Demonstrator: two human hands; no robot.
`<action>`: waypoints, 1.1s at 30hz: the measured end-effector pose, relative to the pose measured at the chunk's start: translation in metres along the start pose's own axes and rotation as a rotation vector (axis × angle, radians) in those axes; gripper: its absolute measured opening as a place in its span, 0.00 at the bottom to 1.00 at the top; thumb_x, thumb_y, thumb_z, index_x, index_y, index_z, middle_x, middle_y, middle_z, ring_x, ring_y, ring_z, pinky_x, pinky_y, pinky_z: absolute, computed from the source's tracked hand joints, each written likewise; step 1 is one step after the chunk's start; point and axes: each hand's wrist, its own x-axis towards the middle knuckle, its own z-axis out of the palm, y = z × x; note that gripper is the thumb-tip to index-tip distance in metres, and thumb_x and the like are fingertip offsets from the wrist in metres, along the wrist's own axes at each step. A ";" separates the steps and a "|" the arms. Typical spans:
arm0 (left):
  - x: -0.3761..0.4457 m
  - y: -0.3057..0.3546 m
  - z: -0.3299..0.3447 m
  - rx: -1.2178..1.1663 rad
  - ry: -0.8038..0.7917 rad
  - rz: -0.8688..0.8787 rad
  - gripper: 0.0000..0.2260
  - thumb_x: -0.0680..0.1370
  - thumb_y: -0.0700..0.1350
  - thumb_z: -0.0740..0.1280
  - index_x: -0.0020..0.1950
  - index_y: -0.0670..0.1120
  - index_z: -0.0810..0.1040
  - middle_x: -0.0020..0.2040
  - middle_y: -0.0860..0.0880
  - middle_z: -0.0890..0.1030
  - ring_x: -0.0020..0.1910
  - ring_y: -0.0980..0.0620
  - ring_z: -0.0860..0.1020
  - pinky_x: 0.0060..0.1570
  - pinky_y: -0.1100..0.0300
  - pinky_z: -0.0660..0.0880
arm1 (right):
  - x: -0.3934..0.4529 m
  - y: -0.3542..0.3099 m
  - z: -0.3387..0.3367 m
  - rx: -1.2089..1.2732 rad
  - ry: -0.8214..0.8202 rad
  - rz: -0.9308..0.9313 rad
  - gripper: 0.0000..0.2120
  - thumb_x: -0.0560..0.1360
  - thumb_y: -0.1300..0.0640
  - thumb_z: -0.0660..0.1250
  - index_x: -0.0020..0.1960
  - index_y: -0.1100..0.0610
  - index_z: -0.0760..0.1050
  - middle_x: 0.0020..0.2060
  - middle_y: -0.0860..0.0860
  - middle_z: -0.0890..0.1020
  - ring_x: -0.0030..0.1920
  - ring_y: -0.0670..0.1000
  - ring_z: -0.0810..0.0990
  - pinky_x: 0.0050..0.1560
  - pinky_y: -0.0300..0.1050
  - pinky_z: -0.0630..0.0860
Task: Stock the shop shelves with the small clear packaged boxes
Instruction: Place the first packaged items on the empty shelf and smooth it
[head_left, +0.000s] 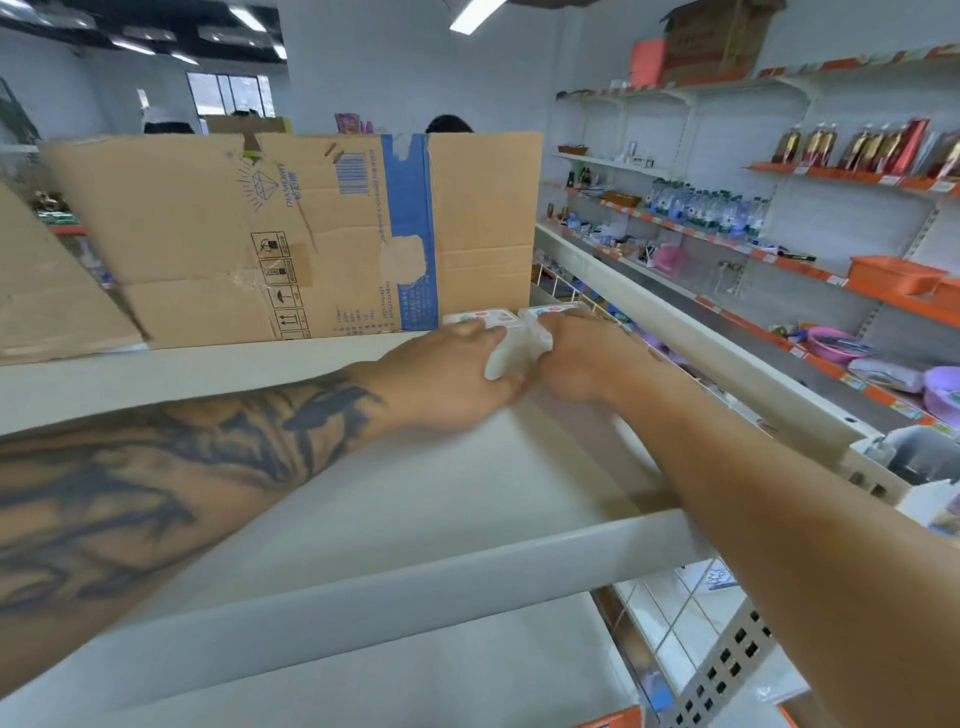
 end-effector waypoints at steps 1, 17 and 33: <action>0.004 -0.001 0.004 -0.001 0.011 -0.013 0.32 0.82 0.65 0.56 0.81 0.50 0.61 0.82 0.49 0.61 0.80 0.48 0.61 0.74 0.55 0.61 | -0.006 -0.001 -0.003 0.012 0.004 0.001 0.33 0.65 0.46 0.54 0.69 0.46 0.70 0.71 0.52 0.72 0.71 0.58 0.71 0.69 0.62 0.69; 0.024 -0.024 0.009 -0.072 0.098 -0.038 0.30 0.81 0.60 0.64 0.80 0.50 0.65 0.78 0.51 0.64 0.75 0.48 0.67 0.69 0.55 0.65 | -0.006 -0.002 -0.001 0.074 0.029 0.047 0.26 0.78 0.54 0.60 0.76 0.47 0.65 0.78 0.56 0.58 0.78 0.64 0.56 0.75 0.62 0.54; 0.027 -0.035 0.018 -0.218 0.144 -0.035 0.26 0.82 0.54 0.67 0.79 0.51 0.68 0.78 0.52 0.67 0.75 0.51 0.67 0.67 0.63 0.61 | -0.012 -0.003 0.001 0.055 0.047 0.061 0.23 0.77 0.52 0.60 0.73 0.48 0.68 0.75 0.56 0.60 0.77 0.64 0.56 0.74 0.64 0.54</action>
